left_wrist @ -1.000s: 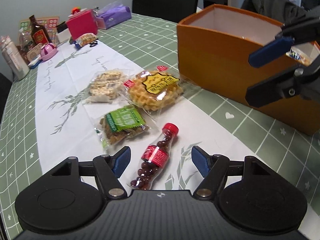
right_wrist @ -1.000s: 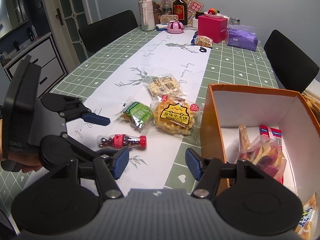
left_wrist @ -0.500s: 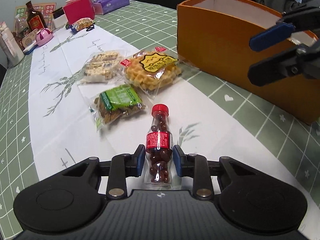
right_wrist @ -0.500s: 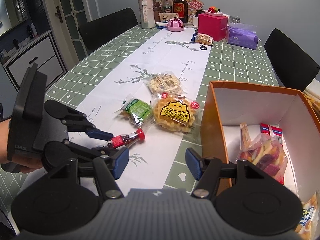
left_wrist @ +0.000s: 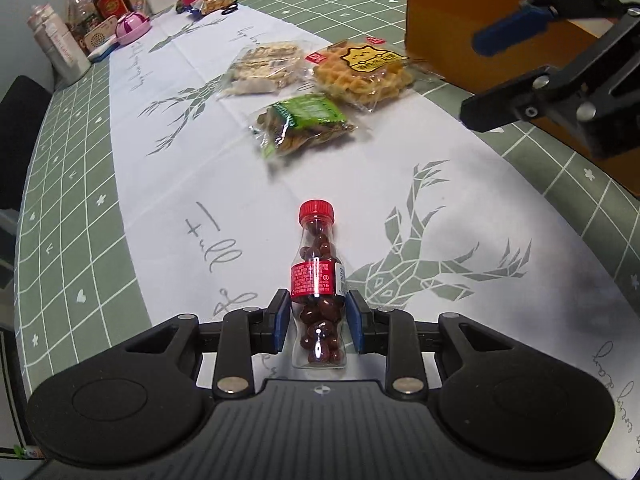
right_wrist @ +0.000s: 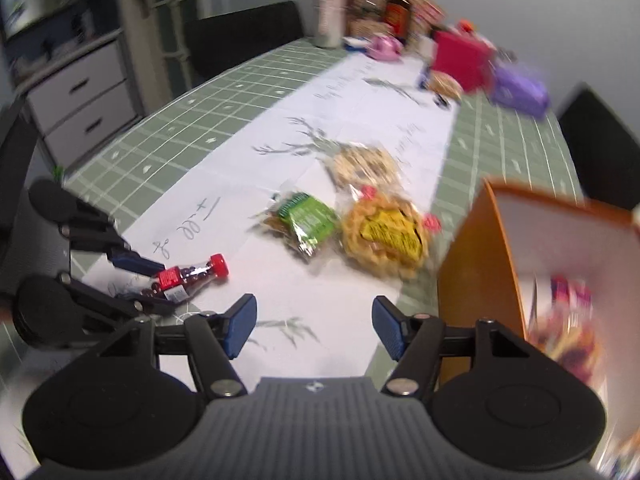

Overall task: Organize snacks
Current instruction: 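Grasp the green raisin bag with the right gripper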

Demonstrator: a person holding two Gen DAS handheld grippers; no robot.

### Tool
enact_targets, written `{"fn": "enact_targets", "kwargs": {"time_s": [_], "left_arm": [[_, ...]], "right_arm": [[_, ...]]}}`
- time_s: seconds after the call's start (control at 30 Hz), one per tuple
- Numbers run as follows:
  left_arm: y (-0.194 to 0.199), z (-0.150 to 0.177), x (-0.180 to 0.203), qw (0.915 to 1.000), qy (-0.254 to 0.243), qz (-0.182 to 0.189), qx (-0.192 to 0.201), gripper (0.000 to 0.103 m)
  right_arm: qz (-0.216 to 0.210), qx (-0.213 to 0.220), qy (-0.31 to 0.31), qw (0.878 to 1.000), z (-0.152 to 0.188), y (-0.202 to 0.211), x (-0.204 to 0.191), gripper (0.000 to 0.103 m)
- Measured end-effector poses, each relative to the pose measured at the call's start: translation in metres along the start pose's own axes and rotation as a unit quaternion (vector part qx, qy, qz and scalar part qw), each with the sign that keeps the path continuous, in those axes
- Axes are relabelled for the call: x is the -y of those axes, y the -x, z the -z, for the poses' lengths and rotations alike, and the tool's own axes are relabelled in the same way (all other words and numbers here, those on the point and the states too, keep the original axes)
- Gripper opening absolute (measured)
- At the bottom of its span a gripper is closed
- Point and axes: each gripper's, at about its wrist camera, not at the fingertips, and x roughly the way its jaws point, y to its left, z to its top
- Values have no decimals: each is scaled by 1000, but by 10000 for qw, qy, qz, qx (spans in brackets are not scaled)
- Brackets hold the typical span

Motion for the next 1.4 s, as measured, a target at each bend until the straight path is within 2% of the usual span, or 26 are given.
{"fn": "enact_targets", "kwargs": {"time_s": [0.13,0.27,0.53,0.83,1.1,1.3,1.4], "left_arm": [[2,8,-9,9998,165,141,34,34],[0,18,-16,9988,222,430,-47,34],[0,23,-26,9968,411,685,81,34],[-2,21,-36,9921,788,964,176,34],[-7,16,-43,9888,942,1140,196,34],[-11,14,-45,9872,1010,1211,221,34],[-11,15,-46,9867,1034,1237,228,34]], "right_arm": [[-336,-125,382,9986,-22,-17,1,69],[-387,-417,981,9936,-42,-42,2,71],[-508,-1170,1891,9736,-68,-90,-3,71],[-1032,-1366,2261,9589,-94,-126,-2,71],[-1530,-1662,2422,9436,-94,-158,3,71],[-1692,-1760,2228,9438,-97,-177,8,71],[-1795,-1652,2201,9445,-97,-174,9,63]]}}
